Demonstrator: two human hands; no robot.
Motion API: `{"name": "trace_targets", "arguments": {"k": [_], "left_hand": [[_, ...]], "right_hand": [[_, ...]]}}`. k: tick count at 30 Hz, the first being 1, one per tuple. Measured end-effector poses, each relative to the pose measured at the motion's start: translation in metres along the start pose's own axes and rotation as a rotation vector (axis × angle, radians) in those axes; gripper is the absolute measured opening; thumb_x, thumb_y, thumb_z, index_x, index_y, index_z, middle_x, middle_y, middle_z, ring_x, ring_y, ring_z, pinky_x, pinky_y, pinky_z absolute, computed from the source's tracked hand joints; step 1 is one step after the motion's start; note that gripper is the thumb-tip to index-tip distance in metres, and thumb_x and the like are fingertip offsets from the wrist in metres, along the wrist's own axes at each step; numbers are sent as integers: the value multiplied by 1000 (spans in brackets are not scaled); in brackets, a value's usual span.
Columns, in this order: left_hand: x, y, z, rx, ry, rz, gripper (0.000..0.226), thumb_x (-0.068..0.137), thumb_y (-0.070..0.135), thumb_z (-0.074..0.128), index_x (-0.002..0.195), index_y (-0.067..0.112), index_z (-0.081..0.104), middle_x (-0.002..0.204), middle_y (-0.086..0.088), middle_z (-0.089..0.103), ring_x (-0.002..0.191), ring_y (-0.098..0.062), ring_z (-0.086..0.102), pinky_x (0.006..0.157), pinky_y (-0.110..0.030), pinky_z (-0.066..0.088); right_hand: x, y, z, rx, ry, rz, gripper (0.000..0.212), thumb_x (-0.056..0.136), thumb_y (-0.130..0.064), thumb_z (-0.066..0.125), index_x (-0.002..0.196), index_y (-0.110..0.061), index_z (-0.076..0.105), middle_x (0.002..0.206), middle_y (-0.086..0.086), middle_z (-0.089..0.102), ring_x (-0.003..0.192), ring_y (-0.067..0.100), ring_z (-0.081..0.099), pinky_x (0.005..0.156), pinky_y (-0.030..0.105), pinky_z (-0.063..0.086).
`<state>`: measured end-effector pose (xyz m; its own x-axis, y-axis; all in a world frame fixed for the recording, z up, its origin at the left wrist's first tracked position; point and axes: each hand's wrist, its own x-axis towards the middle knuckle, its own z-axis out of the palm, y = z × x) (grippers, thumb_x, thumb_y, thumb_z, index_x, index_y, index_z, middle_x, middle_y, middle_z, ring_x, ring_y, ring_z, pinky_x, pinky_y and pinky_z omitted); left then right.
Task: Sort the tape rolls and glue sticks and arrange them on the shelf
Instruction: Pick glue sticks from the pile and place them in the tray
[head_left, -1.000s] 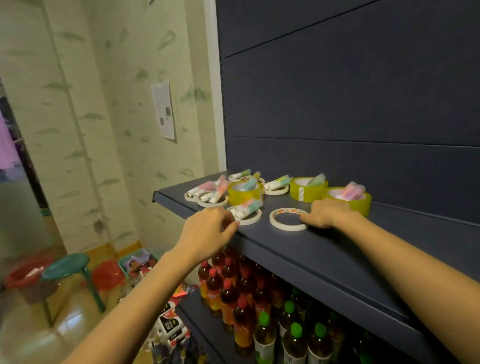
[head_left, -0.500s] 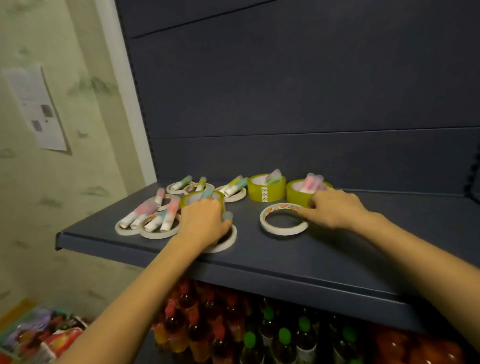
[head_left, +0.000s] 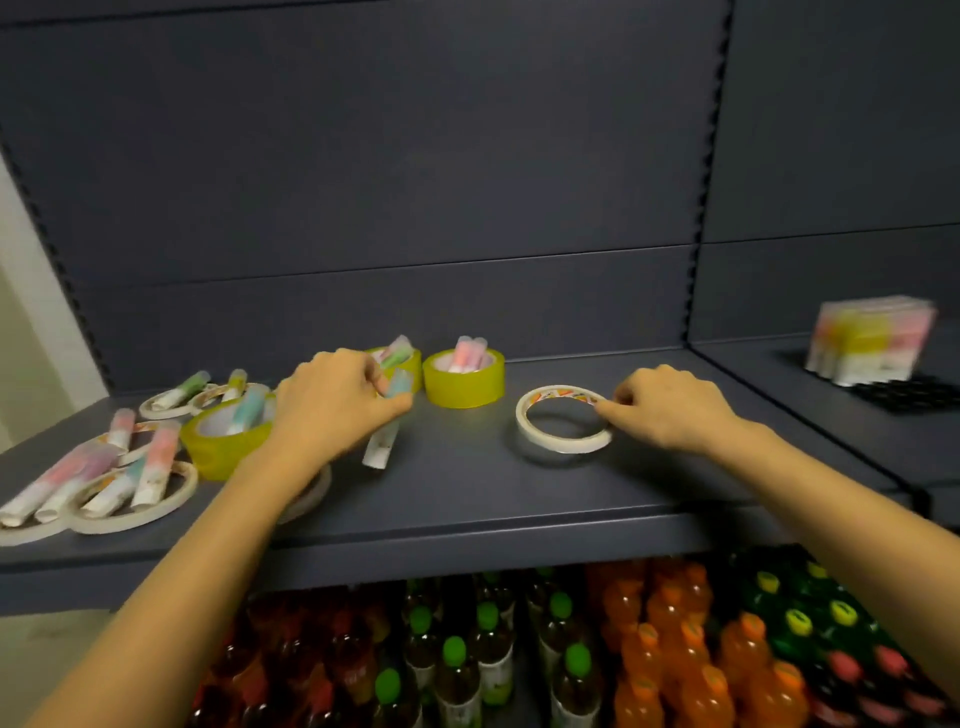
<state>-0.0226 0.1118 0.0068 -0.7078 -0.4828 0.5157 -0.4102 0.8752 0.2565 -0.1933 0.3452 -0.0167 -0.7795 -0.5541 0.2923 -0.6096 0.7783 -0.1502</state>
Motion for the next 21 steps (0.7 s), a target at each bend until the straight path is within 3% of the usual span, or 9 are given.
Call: {"name": "trace_targets", "arguments": {"k": [4, 8, 14, 17, 21], "left_hand": [[0, 64, 12, -119, 12, 116, 23, 74, 40, 67, 64, 22, 56, 70, 1, 63, 74, -24, 57, 64, -29, 39], [0, 136, 31, -285, -78, 218, 21, 74, 36, 71, 65, 21, 60, 60, 10, 59, 64, -15, 55, 72, -31, 48], [-6, 248, 65, -399, -103, 276, 18, 73, 37, 71, 66, 25, 60, 63, 13, 61, 69, -15, 58, 68, -30, 47], [-11, 299, 80, -444, -114, 292, 15, 73, 36, 71, 67, 27, 60, 63, 14, 61, 67, -12, 58, 63, -27, 43], [-20, 367, 102, -481, -116, 296, 12, 71, 32, 72, 72, 27, 61, 66, 13, 61, 70, -13, 58, 69, -31, 49]], "right_hand": [[-18, 57, -17, -51, 29, 78, 46, 90, -53, 43, 82, -17, 71, 73, 3, 57, 71, 25, 51, 54, 26, 31], [-37, 125, -41, -66, 43, 131, 46, 90, -53, 44, 83, -17, 71, 79, 5, 61, 77, 26, 56, 59, 28, 35], [-67, 232, -73, -116, 51, 246, 49, 89, -57, 44, 75, -16, 68, 67, 0, 52, 71, 26, 50, 59, 29, 33], [-76, 282, -85, -136, 67, 267, 45, 88, -54, 46, 84, -18, 72, 76, 6, 58, 74, 28, 49, 62, 30, 35], [-86, 346, -99, -138, 67, 273, 45, 88, -56, 45, 85, -22, 73, 80, 6, 59, 78, 27, 51, 66, 30, 38]]}}
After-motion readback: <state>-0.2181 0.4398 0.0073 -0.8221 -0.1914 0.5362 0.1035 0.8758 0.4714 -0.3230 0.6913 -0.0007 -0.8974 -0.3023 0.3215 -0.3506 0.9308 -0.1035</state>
